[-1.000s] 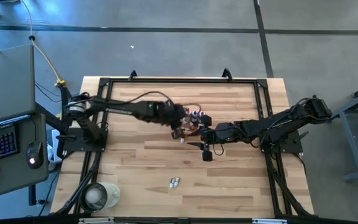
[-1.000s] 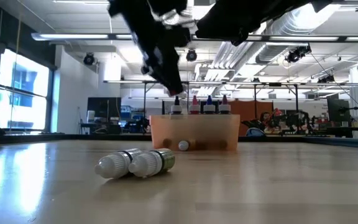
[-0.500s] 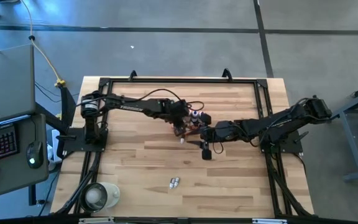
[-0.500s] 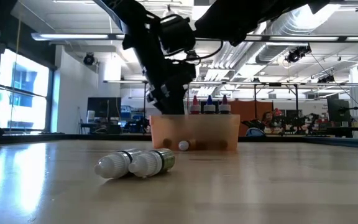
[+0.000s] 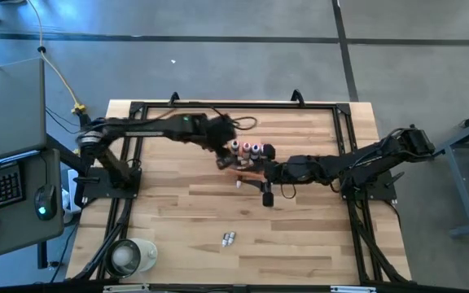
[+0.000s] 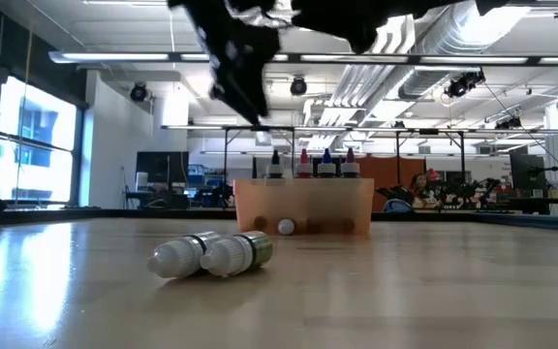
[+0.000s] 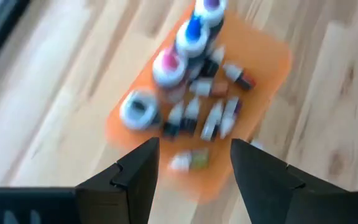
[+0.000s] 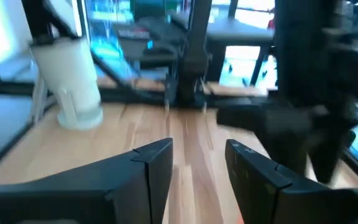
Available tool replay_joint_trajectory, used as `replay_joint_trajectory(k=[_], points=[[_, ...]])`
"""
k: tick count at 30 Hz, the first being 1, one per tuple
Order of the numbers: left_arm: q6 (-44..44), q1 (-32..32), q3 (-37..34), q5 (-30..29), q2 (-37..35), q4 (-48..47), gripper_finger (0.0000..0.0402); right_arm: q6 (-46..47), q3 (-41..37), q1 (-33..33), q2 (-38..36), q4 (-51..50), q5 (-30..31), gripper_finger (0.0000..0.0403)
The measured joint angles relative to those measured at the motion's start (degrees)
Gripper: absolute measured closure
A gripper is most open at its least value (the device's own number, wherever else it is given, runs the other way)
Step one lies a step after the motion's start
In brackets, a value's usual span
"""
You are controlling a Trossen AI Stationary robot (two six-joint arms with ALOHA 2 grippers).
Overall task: Pick & Place food coloring
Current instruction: Put the small green food coloring bottle into the orange bin
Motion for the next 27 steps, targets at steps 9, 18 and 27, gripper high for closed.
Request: replay_joint_trajectory(k=[9, 18, 27], points=[[-7.70, -6.93, -0.53, -19.44, -11.02, -15.74, 0.0206, -0.73, 0.01, -0.07, 1.45, -4.70, -8.37, 0.0261], [-25.96, -18.55, -15.86, -26.16, -16.44, -13.86, 0.0206, -1.59, -0.02, 3.13, 1.59, -11.73, -17.22, 0.0261], [-36.26, -22.52, -30.68, -19.85, -18.87, -1.37, 0.0206, 1.42, 0.02, 4.78, 8.68, -3.27, -10.58, 0.0261]])
